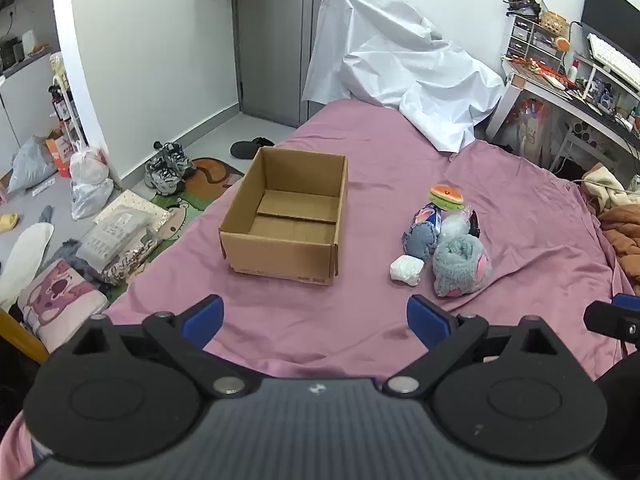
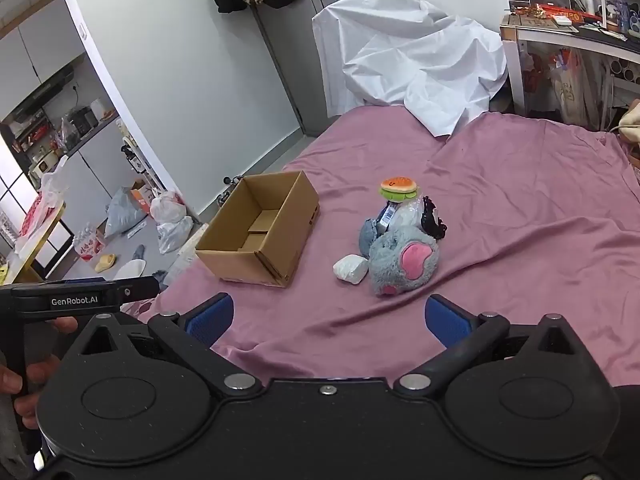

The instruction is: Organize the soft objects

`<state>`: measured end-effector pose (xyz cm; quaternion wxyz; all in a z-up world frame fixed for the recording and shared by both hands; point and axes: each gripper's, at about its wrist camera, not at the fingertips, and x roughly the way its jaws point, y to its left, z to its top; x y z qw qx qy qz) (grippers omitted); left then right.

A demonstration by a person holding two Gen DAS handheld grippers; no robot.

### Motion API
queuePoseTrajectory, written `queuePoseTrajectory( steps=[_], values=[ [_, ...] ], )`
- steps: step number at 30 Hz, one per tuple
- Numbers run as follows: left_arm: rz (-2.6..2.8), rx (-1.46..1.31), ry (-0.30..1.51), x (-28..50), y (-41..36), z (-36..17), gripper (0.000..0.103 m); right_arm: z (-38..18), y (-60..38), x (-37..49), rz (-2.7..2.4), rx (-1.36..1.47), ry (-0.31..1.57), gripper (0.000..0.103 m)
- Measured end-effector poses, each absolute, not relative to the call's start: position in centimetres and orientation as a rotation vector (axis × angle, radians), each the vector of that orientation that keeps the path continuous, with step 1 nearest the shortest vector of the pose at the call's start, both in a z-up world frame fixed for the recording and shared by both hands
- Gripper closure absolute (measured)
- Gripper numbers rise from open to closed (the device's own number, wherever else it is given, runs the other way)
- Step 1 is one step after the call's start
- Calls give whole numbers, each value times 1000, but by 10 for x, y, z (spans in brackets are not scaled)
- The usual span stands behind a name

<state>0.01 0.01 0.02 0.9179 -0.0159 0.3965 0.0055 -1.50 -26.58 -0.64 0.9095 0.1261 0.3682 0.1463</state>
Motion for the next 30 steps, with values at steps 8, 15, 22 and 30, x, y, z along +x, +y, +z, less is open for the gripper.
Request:
queuePoseTrajectory(
  steps=[8, 15, 22, 30],
  values=[
    [14, -56, 839, 5, -3, 7, 6, -6, -265, -15, 301, 259, 755, 0],
    [-2, -44, 803, -2, 0, 6, 6, -7, -265, -14, 286, 253, 763, 0],
    [4, -41, 806, -3, 0, 4, 6, -8, -270, -15, 279, 256, 761, 0],
    [-1, -44, 805, -2, -1, 6, 6, -8, -274, -15, 271, 263, 763, 0]
  ],
)
